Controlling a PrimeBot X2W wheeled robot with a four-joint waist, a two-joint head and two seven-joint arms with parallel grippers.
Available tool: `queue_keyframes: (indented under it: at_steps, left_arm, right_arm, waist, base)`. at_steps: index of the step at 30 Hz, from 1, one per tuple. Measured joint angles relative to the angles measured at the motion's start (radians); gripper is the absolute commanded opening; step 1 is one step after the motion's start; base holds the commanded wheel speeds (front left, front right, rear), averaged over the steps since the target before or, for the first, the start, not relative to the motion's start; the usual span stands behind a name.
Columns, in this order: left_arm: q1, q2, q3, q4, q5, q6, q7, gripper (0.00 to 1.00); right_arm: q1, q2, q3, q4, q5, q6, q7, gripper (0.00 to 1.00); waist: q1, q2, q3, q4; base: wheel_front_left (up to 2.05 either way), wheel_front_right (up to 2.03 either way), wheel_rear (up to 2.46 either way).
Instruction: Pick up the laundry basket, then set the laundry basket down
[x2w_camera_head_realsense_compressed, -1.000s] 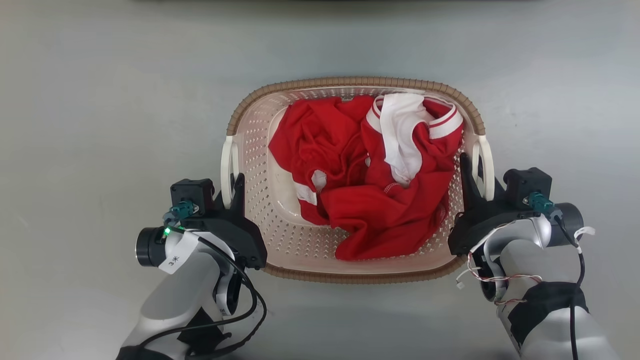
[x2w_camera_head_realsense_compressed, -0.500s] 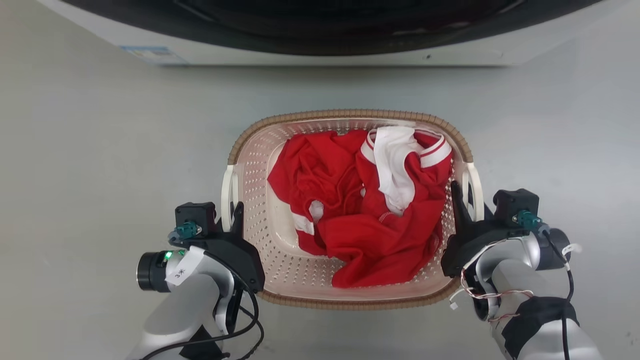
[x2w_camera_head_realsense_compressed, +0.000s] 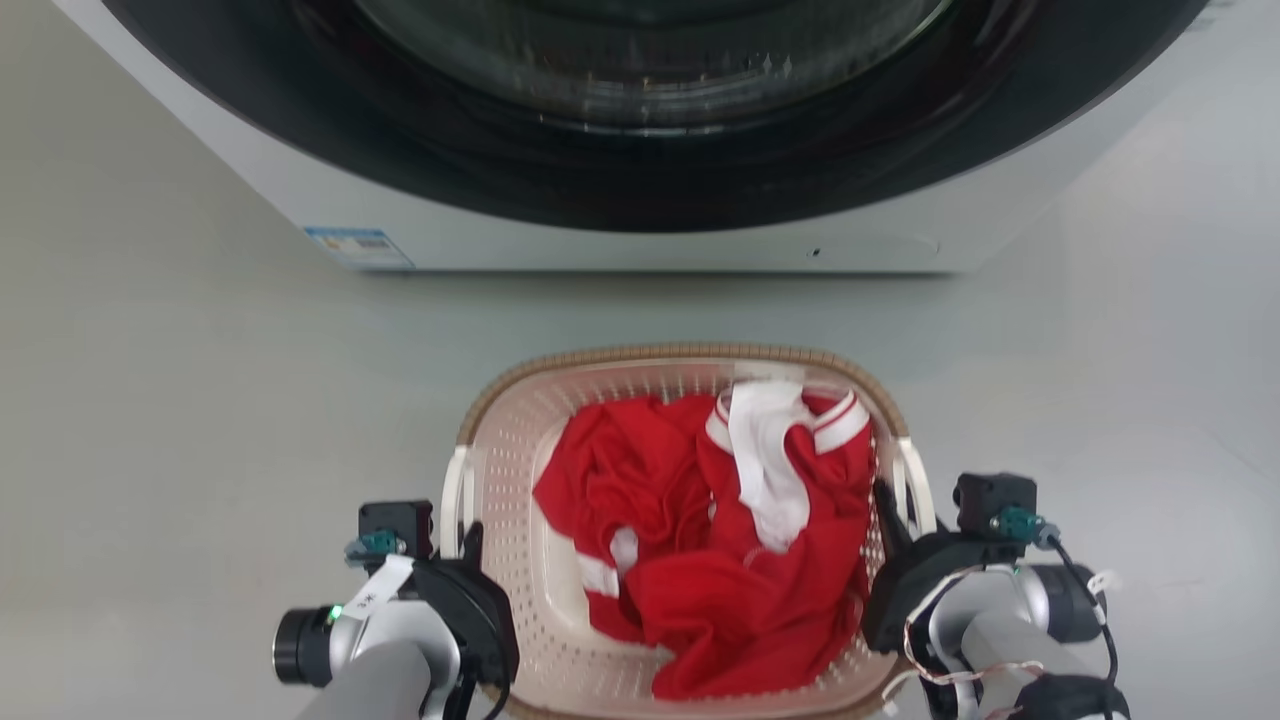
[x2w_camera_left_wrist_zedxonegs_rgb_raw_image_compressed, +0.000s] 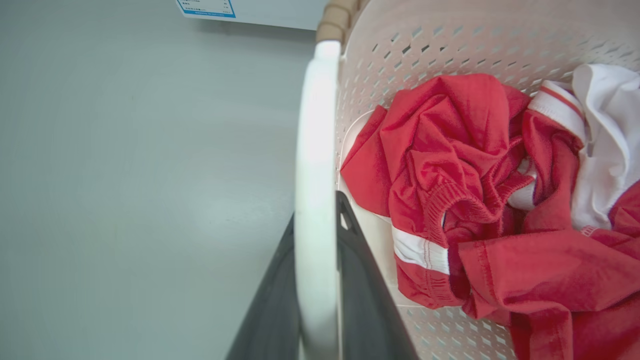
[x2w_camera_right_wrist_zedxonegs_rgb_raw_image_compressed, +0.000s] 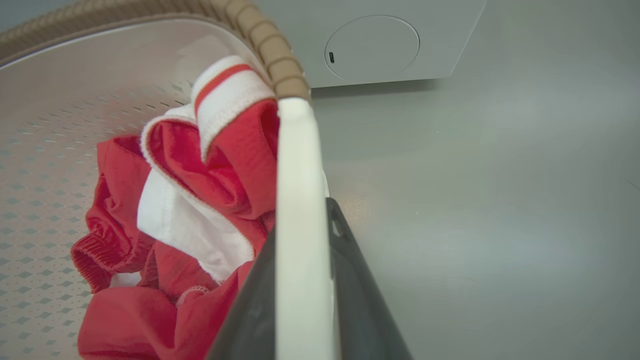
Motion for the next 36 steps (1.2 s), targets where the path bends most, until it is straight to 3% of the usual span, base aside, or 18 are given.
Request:
queue_keyframes:
  at_steps: [26,36]
  left_arm:
    - [0.258,0.001,-0.072,0.103,-0.044,-0.056,0.131,0.0]
    - [0.281,0.005,-0.077,0.115,-0.045,-0.065,0.146,0.0]
  right_arm:
    - [0.275,0.006,0.238,0.004,0.296,-0.045,0.153,0.0]
    - [0.296,0.003,0.29,-0.01,0.359,-0.062,0.175,0.0]
  waist:
    - [0.0,-0.0001,-0.385,-0.03]
    - [0.0002,0.0,-0.463,-0.047]
  base:
    - [0.0,0.0,0.0]
    - [0.0,0.0,0.0]
